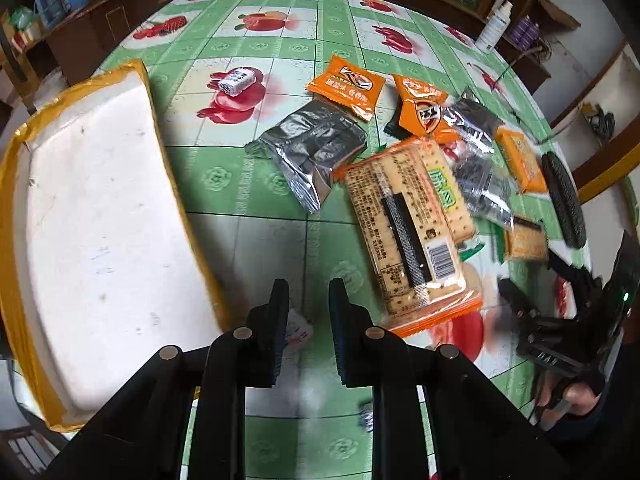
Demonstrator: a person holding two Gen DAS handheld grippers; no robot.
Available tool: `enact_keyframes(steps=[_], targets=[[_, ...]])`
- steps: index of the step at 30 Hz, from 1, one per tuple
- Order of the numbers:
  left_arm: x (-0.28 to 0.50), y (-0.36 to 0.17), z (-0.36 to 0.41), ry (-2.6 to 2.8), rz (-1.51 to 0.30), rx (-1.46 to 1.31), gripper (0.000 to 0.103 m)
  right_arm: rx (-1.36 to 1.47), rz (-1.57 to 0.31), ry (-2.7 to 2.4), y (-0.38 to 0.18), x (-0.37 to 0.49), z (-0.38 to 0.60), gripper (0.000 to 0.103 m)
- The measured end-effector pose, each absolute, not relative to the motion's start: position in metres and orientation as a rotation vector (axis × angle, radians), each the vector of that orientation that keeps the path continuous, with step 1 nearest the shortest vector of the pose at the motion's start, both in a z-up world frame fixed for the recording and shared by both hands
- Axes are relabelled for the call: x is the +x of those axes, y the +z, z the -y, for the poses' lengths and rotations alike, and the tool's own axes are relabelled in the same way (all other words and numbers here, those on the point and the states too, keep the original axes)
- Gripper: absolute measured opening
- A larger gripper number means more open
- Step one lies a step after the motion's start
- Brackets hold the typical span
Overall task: Organize snacks
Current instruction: 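Move the left gripper toward the small white-and-blue nougat candies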
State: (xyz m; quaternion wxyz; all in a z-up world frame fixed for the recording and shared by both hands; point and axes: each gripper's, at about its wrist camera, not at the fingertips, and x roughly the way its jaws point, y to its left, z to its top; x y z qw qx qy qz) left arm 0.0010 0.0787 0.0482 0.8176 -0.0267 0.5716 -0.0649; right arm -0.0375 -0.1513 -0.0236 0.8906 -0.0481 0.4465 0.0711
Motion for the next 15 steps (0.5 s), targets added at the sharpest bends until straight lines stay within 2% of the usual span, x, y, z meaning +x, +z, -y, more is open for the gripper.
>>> enact_keyframes(steps=[9, 15], targets=[[-0.003, 0.033, -0.071, -0.123, -1.18, 0.095, 0.017, -0.1, -0.926, 0.147, -0.024, -0.037, 0.151, 0.103], [-0.013, 0.031, -0.064, -0.198, -1.195, 0.068, 0.017, -0.101, -0.926, 0.146, -0.024, -0.037, 0.151, 0.103]])
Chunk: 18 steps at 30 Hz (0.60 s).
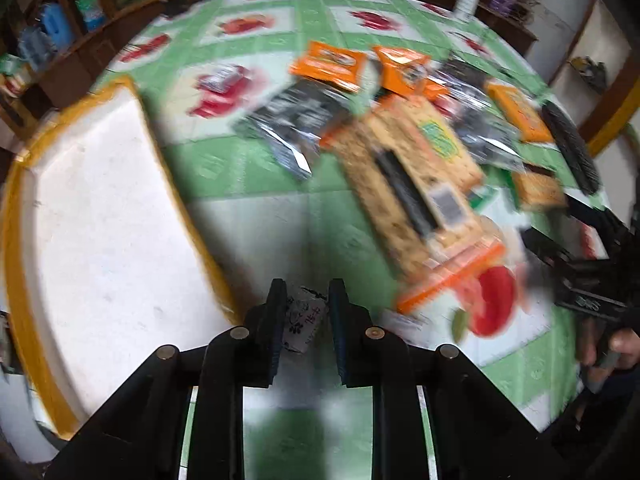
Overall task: Organize snacks
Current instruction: 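Move the left gripper toward the small white-and-blue nougat candies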
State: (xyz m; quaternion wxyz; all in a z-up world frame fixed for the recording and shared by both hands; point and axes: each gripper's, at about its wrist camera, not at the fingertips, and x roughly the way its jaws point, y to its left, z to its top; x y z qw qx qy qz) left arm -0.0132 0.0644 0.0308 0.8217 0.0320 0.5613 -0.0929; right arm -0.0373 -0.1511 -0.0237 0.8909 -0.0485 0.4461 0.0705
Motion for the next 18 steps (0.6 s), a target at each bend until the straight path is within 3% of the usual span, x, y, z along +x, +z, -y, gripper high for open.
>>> enact_keyframes(steps=[5, 10, 18], targets=[[-0.039, 0.034, -0.052, -0.289, -1.192, 0.044, 0.017, -0.101, -0.926, 0.146, -0.024, -0.037, 0.151, 0.103], [-0.06, 0.034, -0.055, -0.254, -1.163, 0.01, 0.027, -0.101, -0.926, 0.146, -0.024, -0.037, 0.151, 0.103], [-0.06, 0.025, -0.055, -0.22, -1.128, -0.021, 0.027, -0.102, -0.925, 0.145, -0.024, -0.037, 0.151, 0.103]])
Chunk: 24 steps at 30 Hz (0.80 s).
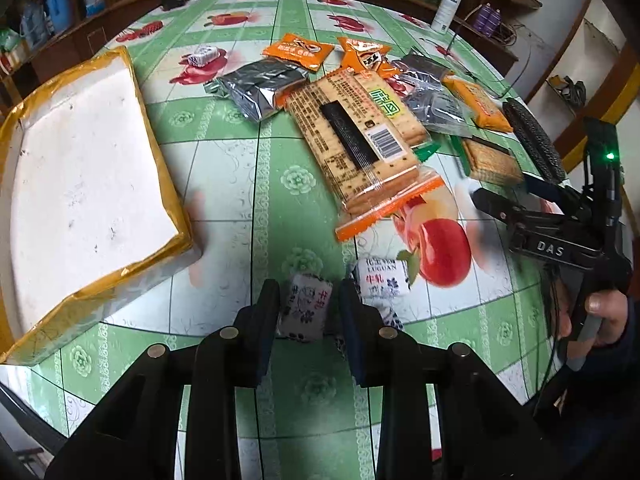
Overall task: Organize snacks
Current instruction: 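Move the left gripper toward the small white-and-blue nougat candies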
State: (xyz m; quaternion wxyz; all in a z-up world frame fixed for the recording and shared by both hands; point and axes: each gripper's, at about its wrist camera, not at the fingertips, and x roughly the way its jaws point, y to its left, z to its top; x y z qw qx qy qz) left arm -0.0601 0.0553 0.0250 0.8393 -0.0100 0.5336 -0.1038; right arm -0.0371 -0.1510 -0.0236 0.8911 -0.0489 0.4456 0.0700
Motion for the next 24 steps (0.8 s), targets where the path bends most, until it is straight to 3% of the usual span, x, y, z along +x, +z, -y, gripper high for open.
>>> enact_keyframes(steps=[4, 6, 12, 21, 23, 24], targets=[[-0.066, 0.024, -0.044, -0.19, -1.092, 0.065, 0.027, -0.102, -0.926, 0.146, -0.024, -0.037, 0.151, 0.103], [-0.071, 0.023, -0.043, -0.18, -1.077, 0.087, 0.021, -0.103, -0.926, 0.146, -0.024, -0.038, 0.15, 0.103], [-0.081, 0.022, -0.051, -0.166, -1.037, 0.076, 0.021, -0.095, -0.912, 0.201, -0.022, -0.044, 0.146, 0.101], [-0.083, 0.021, -0.051, -0.17, -1.001, 0.084, 0.023, -0.013, -0.881, 0.322, -0.012, -0.048, 0.149, 0.068], [-0.082, 0.021, -0.051, -0.176, -1.005, 0.087, 0.029, 0.016, -0.869, 0.326, -0.01, -0.048, 0.151, 0.063], [-0.082, 0.02, -0.051, -0.172, -1.006, 0.091, 0.044, 0.025, -0.864, 0.331, -0.009, -0.049, 0.152, 0.061]])
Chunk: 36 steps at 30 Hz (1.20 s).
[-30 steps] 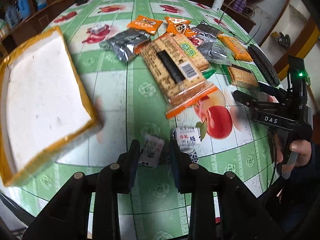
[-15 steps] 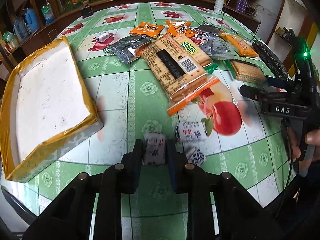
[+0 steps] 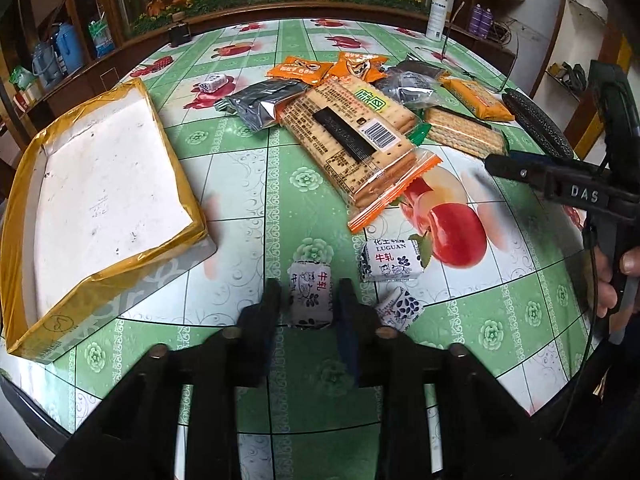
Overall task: Organize snacks
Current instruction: 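Move the left gripper toward the small white-and-blue nougat candies, then grasp a white-and-blue nougat candy with the left gripper while the right gripper grasps another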
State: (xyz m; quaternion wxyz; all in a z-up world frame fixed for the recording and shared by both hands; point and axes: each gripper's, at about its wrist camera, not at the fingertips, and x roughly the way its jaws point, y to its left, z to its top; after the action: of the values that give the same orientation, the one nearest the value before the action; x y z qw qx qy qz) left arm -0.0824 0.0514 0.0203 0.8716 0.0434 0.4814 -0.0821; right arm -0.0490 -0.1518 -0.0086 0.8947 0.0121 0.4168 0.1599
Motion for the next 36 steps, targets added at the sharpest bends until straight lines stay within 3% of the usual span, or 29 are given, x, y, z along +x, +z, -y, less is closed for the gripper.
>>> enact_keyframes(steps=[2, 4, 5, 8, 10, 16, 25, 36], targets=[[-0.082, 0.018, -0.053, -0.144, -1.014, 0.097, 0.062, 0.039, -0.863, 0.351, -0.006, -0.05, 0.152, 0.061], [-0.083, 0.018, -0.057, -0.146, -1.009, 0.091, 0.062, 0.053, -0.857, 0.388, -0.002, -0.053, 0.153, 0.062], [-0.084, 0.018, -0.058, -0.145, -1.005, 0.092, 0.057, 0.052, -0.854, 0.405, 0.0, -0.056, 0.152, 0.064], [-0.086, 0.02, -0.063, -0.135, -0.993, 0.087, 0.03, 0.004, -0.849, 0.448, 0.002, -0.068, 0.145, 0.063], [-0.085, 0.02, -0.067, -0.128, -0.986, 0.078, 0.024, -0.037, -0.851, 0.461, 0.002, -0.075, 0.141, 0.063], [-0.085, 0.02, -0.065, -0.126, -0.97, 0.088, 0.022, -0.141, -0.782, 0.628, 0.018, -0.1, 0.121, 0.06], [-0.084, 0.021, -0.065, -0.136, -0.977, 0.093, 0.022, -0.378, -0.815, 0.843, 0.012, -0.093, 0.032, 0.034], [-0.075, 0.021, -0.066, -0.164, -0.977, 0.107, 0.026, -0.384, -0.898, 0.928, -0.016, -0.071, 0.006, 0.037]])
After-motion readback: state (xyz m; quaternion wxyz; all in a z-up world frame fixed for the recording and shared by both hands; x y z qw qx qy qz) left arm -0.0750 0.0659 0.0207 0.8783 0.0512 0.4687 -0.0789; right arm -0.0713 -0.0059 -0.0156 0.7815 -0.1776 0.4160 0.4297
